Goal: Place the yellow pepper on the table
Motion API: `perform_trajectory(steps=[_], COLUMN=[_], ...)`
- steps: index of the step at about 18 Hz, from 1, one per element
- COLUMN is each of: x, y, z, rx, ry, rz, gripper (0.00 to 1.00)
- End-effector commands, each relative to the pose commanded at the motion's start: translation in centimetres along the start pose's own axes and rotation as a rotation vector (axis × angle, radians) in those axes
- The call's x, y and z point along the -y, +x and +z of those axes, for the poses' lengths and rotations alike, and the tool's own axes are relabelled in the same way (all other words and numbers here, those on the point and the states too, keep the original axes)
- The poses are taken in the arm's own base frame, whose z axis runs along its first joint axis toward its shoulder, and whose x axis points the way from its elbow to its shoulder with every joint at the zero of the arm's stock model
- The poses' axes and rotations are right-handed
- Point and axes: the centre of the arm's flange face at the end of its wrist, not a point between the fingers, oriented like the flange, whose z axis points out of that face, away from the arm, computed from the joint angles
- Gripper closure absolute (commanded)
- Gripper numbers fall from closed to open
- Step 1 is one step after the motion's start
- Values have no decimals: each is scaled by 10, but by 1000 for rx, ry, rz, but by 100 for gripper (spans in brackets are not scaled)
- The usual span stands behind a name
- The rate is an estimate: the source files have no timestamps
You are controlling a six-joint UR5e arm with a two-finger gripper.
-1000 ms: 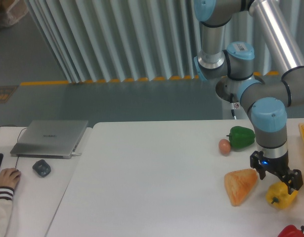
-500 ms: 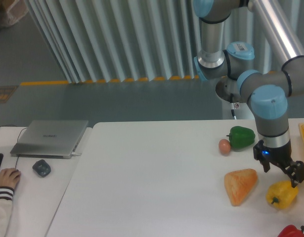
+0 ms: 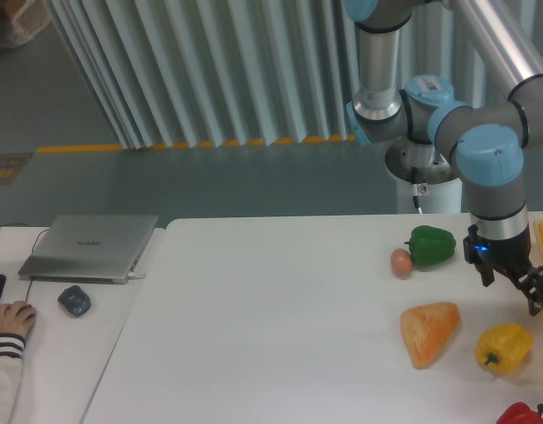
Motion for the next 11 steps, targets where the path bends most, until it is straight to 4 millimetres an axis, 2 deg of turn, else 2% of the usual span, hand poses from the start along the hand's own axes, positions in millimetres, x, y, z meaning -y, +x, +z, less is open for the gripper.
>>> perform_trajectory(steps=[6,11], x=[-16,-12], y=[25,37], z=[-52,-57], rx=[-14,-20], ry=[-4,0], rz=[25,40], gripper=[0,0])
